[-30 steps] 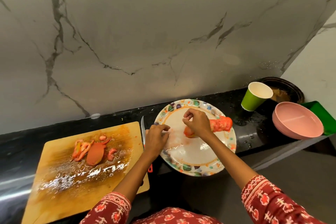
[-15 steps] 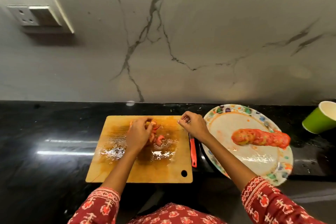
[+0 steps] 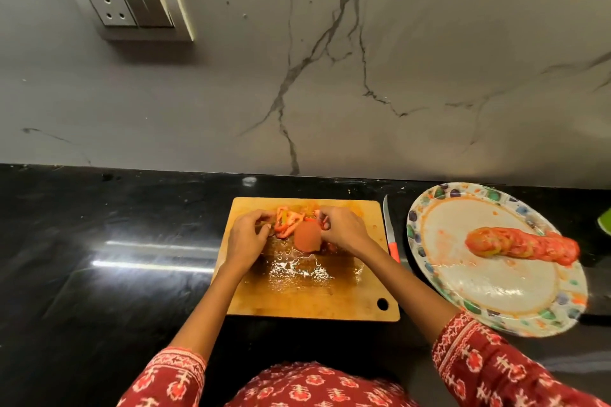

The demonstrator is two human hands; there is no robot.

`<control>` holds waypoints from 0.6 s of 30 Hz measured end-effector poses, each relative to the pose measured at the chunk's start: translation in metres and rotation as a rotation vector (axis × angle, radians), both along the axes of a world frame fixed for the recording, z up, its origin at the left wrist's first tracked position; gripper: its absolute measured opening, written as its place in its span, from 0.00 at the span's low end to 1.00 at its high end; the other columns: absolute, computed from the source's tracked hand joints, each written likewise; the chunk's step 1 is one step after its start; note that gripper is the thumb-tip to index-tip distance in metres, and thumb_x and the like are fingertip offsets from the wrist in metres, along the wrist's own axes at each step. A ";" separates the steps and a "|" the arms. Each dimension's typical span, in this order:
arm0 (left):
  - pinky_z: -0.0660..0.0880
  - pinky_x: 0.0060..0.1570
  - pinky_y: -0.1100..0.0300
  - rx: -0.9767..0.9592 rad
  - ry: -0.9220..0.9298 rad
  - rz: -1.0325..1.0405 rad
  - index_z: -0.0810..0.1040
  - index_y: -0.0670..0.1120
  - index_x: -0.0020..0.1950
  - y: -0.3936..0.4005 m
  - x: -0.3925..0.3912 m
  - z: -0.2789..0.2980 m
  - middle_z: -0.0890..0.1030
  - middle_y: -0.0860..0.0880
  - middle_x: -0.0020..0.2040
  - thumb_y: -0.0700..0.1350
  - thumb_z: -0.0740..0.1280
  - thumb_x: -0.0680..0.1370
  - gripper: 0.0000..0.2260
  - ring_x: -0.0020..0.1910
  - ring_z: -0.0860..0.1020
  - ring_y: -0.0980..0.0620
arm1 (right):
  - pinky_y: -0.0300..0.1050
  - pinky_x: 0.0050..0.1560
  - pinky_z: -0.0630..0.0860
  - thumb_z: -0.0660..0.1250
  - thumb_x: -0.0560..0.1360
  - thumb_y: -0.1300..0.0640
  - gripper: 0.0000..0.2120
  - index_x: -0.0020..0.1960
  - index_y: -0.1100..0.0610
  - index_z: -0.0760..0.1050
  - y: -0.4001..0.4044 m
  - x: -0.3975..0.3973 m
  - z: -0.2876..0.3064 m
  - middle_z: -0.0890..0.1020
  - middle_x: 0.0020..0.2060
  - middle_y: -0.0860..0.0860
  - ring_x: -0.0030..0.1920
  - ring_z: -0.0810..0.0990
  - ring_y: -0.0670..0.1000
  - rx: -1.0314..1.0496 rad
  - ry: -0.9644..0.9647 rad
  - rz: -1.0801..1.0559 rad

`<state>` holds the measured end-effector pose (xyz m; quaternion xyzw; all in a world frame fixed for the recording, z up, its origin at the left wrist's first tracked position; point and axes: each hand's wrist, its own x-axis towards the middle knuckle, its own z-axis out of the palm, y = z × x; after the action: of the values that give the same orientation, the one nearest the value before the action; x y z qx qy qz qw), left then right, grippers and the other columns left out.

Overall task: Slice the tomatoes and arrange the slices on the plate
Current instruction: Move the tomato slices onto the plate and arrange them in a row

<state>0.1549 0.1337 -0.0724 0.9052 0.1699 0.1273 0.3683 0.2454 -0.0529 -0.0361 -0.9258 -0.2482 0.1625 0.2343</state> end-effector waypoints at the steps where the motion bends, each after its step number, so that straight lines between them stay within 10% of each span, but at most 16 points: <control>1: 0.76 0.55 0.52 -0.004 0.002 -0.003 0.79 0.46 0.57 0.000 0.000 -0.001 0.81 0.48 0.52 0.38 0.66 0.76 0.11 0.53 0.77 0.51 | 0.35 0.33 0.66 0.68 0.73 0.59 0.04 0.48 0.57 0.76 0.000 0.000 0.000 0.77 0.39 0.50 0.41 0.76 0.49 -0.012 0.003 -0.018; 18: 0.75 0.54 0.59 -0.107 -0.091 -0.081 0.79 0.46 0.57 -0.009 0.004 0.012 0.80 0.48 0.53 0.40 0.67 0.75 0.11 0.54 0.77 0.53 | 0.48 0.48 0.78 0.72 0.68 0.64 0.13 0.48 0.54 0.72 0.007 -0.009 0.027 0.79 0.38 0.49 0.41 0.78 0.48 0.140 0.121 -0.049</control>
<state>0.1591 0.1249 -0.0608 0.8835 0.1229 0.1439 0.4285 0.2362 -0.0463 -0.0090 -0.9015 -0.2216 0.1946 0.3168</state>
